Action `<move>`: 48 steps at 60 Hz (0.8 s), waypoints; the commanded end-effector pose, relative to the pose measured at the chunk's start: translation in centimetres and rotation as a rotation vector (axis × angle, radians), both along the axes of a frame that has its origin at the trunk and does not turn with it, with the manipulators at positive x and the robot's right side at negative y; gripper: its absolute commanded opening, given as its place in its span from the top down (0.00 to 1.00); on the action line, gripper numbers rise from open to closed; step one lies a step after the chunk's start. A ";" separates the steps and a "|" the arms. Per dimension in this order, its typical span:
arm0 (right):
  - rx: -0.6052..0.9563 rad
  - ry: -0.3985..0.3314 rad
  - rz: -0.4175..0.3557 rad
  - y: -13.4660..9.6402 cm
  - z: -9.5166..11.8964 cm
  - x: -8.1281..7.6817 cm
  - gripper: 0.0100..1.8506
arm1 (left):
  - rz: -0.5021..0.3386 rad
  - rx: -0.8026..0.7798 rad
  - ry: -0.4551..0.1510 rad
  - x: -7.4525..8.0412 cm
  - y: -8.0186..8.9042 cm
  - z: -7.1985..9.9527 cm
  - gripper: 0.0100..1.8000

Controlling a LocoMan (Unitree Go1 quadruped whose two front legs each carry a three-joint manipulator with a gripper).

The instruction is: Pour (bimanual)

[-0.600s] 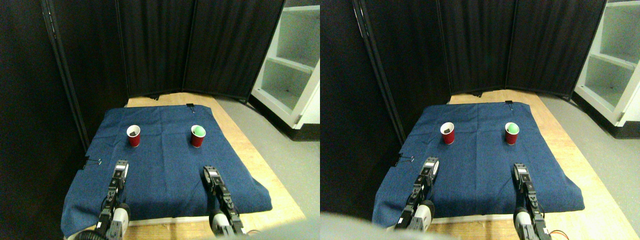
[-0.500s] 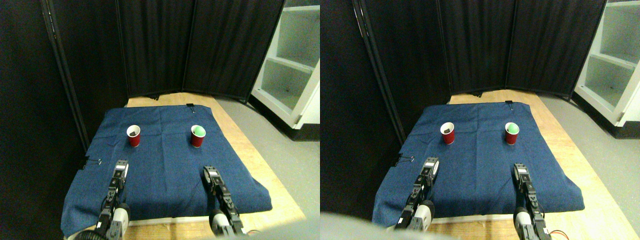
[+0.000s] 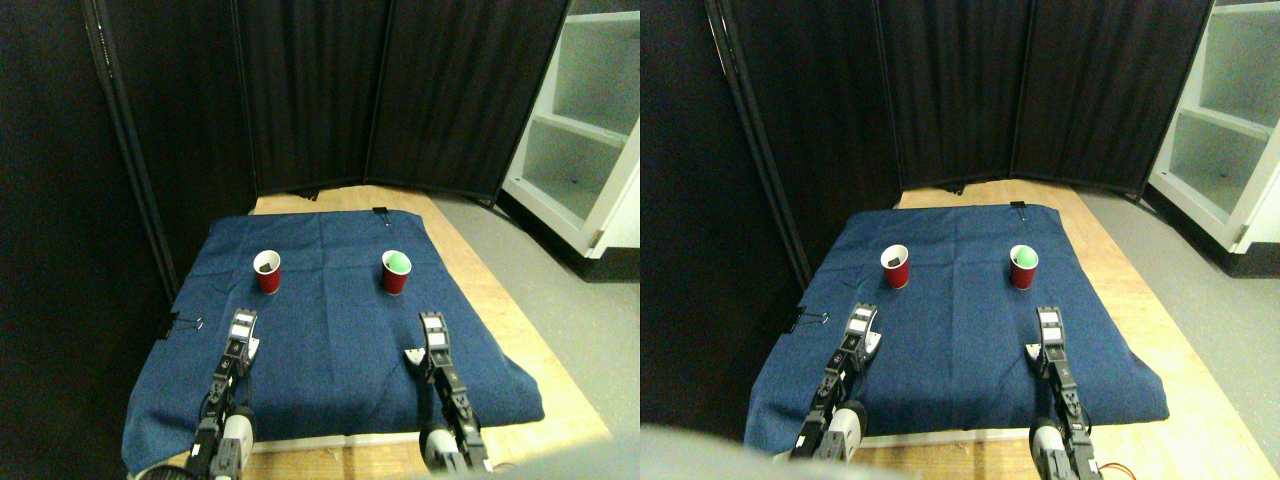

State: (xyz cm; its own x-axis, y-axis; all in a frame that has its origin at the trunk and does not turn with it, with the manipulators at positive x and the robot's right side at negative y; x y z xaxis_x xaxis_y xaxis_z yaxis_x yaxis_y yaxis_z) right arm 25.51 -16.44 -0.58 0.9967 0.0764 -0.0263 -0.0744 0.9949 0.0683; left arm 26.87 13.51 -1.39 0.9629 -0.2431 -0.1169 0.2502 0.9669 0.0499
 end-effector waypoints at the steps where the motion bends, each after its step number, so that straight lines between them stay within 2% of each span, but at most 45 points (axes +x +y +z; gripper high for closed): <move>1: 0.033 -0.075 0.011 0.0 0.4 0.2 0.64 | -0.028 0.028 -0.084 0.5 0.1 1.1 0.73; 5: 0.036 -0.119 0.018 0.2 0.8 0.3 0.65 | -0.070 0.056 -0.101 0.7 0.2 1.4 0.76; 13: 0.050 -0.150 -0.024 0.4 1.7 0.3 0.63 | -0.074 0.070 -0.130 0.8 0.1 2.2 0.77; 16: 0.067 -0.158 -0.045 0.4 2.1 0.4 0.62 | -0.056 0.051 -0.139 0.9 0.1 2.6 0.77; 23: 0.085 -0.183 -0.039 0.3 2.3 0.8 0.61 | -0.050 0.026 -0.144 1.2 0.3 2.9 0.76; 26: 0.084 -0.194 -0.050 0.2 2.8 1.1 0.61 | -0.008 0.004 -0.156 1.5 0.5 3.2 0.75; 30: 0.084 -0.228 -0.021 0.1 3.4 1.6 0.61 | 0.010 -0.010 -0.161 1.6 0.4 3.5 0.75; 36: 0.091 -0.220 -0.042 0.0 4.3 1.9 0.60 | 0.001 -0.022 -0.165 1.9 0.3 3.8 0.74; 48: 0.077 -0.231 -0.033 0.3 5.3 2.1 0.59 | -0.008 -0.030 -0.155 2.1 0.0 3.7 0.74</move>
State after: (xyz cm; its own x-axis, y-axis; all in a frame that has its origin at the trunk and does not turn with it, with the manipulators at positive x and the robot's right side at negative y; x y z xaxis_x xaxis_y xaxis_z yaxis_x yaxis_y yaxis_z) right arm 27.56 -16.35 3.57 0.9873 0.0260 0.1567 -0.0489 0.9884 0.1438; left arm 28.78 13.85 1.54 0.9700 -0.2429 0.0016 0.2425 0.9688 0.0509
